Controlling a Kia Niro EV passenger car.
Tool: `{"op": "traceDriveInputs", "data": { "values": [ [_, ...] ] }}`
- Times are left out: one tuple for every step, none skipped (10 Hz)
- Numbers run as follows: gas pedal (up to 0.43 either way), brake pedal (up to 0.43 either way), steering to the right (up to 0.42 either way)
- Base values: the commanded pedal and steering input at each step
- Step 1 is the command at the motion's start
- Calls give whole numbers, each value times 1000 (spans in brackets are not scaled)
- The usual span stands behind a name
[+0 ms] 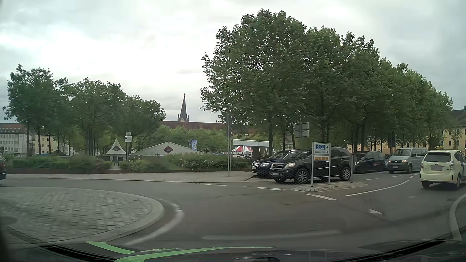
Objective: Follow the waypoints while adhering to traffic rules and regulations
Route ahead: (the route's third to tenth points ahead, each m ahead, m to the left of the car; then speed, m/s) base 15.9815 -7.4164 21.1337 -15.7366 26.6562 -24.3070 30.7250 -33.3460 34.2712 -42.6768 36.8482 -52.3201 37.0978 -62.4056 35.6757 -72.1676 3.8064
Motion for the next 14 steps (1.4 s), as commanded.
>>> {"op": "traceDriveInputs", "data": {
  "values": [
    [130,0,309],
    [130,0,335],
    [157,0,361],
    [169,0,379],
    [169,0,397],
    [169,0,409],
    [169,0,412],
    [169,0,411],
    [169,0,412],
    [169,0,412],
    [169,0,412],
    [169,0,412],
    [169,0,411],
    [169,0,410]
  ]
}}
